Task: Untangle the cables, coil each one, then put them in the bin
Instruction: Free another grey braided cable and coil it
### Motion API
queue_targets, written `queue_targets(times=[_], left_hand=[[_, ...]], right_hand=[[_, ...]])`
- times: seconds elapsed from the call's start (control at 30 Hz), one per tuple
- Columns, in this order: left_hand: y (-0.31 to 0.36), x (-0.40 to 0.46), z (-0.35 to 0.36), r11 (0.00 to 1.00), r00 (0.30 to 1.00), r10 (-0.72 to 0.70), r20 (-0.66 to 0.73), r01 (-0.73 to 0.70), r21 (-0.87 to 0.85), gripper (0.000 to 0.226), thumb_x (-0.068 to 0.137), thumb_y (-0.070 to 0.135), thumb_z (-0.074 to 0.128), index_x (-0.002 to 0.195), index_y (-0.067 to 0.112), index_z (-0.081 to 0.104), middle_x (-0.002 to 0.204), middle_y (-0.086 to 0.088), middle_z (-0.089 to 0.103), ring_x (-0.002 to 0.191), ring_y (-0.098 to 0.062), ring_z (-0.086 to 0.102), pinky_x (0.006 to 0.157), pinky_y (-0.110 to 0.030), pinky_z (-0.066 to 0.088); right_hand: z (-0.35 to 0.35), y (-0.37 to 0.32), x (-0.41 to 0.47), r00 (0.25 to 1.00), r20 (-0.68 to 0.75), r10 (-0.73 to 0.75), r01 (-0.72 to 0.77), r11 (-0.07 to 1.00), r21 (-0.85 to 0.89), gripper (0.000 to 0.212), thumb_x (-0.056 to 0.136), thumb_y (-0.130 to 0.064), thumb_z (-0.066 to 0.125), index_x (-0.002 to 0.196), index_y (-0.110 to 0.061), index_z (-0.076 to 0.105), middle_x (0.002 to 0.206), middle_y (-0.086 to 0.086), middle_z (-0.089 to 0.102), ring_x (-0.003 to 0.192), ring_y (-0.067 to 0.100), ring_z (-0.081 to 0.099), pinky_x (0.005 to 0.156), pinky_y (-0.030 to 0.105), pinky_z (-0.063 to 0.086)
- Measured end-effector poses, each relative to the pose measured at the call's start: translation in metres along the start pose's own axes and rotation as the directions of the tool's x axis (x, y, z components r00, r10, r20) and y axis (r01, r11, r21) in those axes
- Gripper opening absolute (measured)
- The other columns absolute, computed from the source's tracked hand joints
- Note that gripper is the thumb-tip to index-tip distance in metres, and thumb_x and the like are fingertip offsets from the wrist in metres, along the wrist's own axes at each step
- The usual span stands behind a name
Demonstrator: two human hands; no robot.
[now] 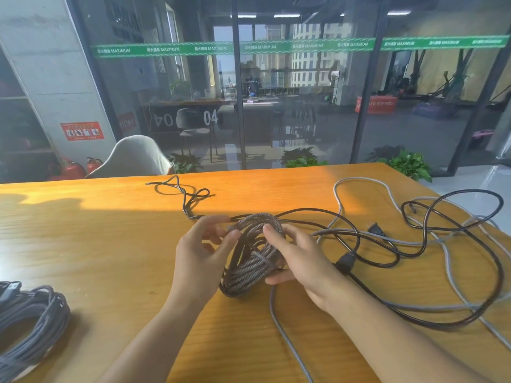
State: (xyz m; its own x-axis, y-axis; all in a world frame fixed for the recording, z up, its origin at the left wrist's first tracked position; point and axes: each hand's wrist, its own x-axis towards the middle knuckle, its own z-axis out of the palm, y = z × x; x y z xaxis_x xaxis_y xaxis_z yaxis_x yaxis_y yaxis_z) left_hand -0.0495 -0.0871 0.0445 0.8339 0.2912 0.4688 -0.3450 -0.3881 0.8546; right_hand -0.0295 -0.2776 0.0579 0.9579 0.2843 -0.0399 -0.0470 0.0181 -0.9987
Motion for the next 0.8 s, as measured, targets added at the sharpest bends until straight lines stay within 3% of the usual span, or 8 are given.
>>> queue_targets(times=[0.17, 0.3, 0.37, 0.47, 0.57, 0.67, 0.73, 0.8], left_hand=[[0.002, -0.004, -0.002, 0.976, 0.987, 0.157, 0.021, -0.158, 0.149, 0.045, 0.094, 0.056, 0.068, 0.132, 0.035, 0.061, 0.114, 0.015, 0.066, 0.110, -0.012, 0.061, 0.088, -0.029, 0.048], [0.007, -0.011, 0.005, 0.894, 0.926, 0.298, 0.233, -0.356, 0.273, 0.075, 0.082, 0.073, 0.070, 0.146, 0.037, 0.054, 0.139, 0.022, 0.051, 0.133, -0.007, 0.050, 0.104, -0.019, 0.040], [0.004, -0.013, 0.009, 0.886, 0.915, 0.274, 0.295, -0.359, 0.292, 0.078, 0.081, 0.071, 0.073, 0.150, 0.042, 0.049, 0.144, 0.025, 0.047, 0.135, -0.002, 0.048, 0.104, -0.015, 0.039], [-0.001, -0.011, 0.009, 0.937, 0.944, 0.197, 0.264, -0.261, 0.233, 0.066, 0.088, 0.041, 0.080, 0.148, 0.041, 0.051, 0.138, 0.027, 0.054, 0.124, 0.003, 0.056, 0.099, -0.017, 0.047], [-0.004, -0.006, 0.005, 0.971, 0.969, 0.122, 0.215, -0.162, 0.178, 0.047, 0.096, 0.027, 0.073, 0.138, 0.040, 0.057, 0.125, 0.024, 0.067, 0.114, -0.002, 0.064, 0.095, -0.032, 0.055], [-0.001, -0.006, 0.002, 0.999, 0.981, 0.002, 0.194, -0.010, 0.040, 0.037, 0.101, 0.018, 0.067, 0.130, 0.040, 0.060, 0.114, 0.021, 0.072, 0.109, -0.005, 0.068, 0.095, -0.037, 0.057], [0.003, -0.007, 0.001, 0.995, 0.980, -0.053, 0.194, 0.068, -0.076, 0.034, 0.102, 0.018, 0.064, 0.131, 0.035, 0.060, 0.111, 0.010, 0.074, 0.107, -0.014, 0.071, 0.097, -0.044, 0.058], [0.009, -0.006, -0.003, 0.975, 0.977, -0.100, 0.189, 0.134, -0.175, 0.032, 0.103, 0.019, 0.062, 0.133, 0.031, 0.060, 0.111, 0.000, 0.074, 0.102, -0.022, 0.074, 0.094, -0.052, 0.059]], right_hand=[[-0.001, -0.002, 0.004, 0.993, -0.116, 0.019, 0.003, 0.983, 0.184, 0.040, 0.094, -0.045, 0.071, 0.117, -0.013, 0.065, 0.093, 0.004, 0.079, 0.082, 0.025, 0.077, 0.071, 0.043, 0.065], [-0.004, -0.004, 0.005, 0.995, -0.102, 0.016, 0.013, 0.961, 0.278, 0.050, 0.092, -0.046, 0.073, 0.124, -0.007, 0.064, 0.104, 0.012, 0.079, 0.089, 0.030, 0.078, 0.069, 0.039, 0.062], [-0.002, -0.003, 0.005, 0.999, -0.054, 0.003, 0.014, 0.952, 0.305, 0.053, 0.092, -0.047, 0.071, 0.125, -0.005, 0.065, 0.106, 0.016, 0.078, 0.094, 0.032, 0.077, 0.075, 0.043, 0.063], [-0.001, -0.004, 0.003, 0.999, 0.015, -0.045, 0.038, 0.951, 0.306, 0.048, 0.097, -0.043, 0.065, 0.126, -0.005, 0.067, 0.107, 0.017, 0.078, 0.102, 0.031, 0.076, 0.087, 0.046, 0.062], [-0.002, -0.008, 0.001, 0.995, 0.027, -0.097, 0.091, 0.979, 0.181, 0.033, 0.102, -0.039, 0.061, 0.123, -0.015, 0.068, 0.103, 0.011, 0.079, 0.096, 0.023, 0.076, 0.073, 0.039, 0.062], [-0.007, -0.002, 0.005, 0.958, -0.123, -0.257, 0.245, 0.963, -0.111, 0.017, 0.102, -0.037, 0.065, 0.115, -0.031, 0.073, 0.100, 0.003, 0.074, 0.088, 0.015, 0.068, 0.070, 0.036, 0.061], [-0.011, 0.002, 0.009, 0.901, -0.138, -0.411, 0.348, 0.875, -0.338, 0.026, 0.100, -0.038, 0.068, 0.126, -0.042, 0.067, 0.112, -0.005, 0.065, 0.104, 0.007, 0.063, 0.083, 0.029, 0.058], [-0.011, 0.003, 0.008, 0.902, -0.045, -0.429, 0.379, 0.838, -0.392, 0.048, 0.100, -0.039, 0.067, 0.143, -0.051, 0.052, 0.131, -0.018, 0.054, 0.119, -0.002, 0.056, 0.091, 0.019, 0.053]])
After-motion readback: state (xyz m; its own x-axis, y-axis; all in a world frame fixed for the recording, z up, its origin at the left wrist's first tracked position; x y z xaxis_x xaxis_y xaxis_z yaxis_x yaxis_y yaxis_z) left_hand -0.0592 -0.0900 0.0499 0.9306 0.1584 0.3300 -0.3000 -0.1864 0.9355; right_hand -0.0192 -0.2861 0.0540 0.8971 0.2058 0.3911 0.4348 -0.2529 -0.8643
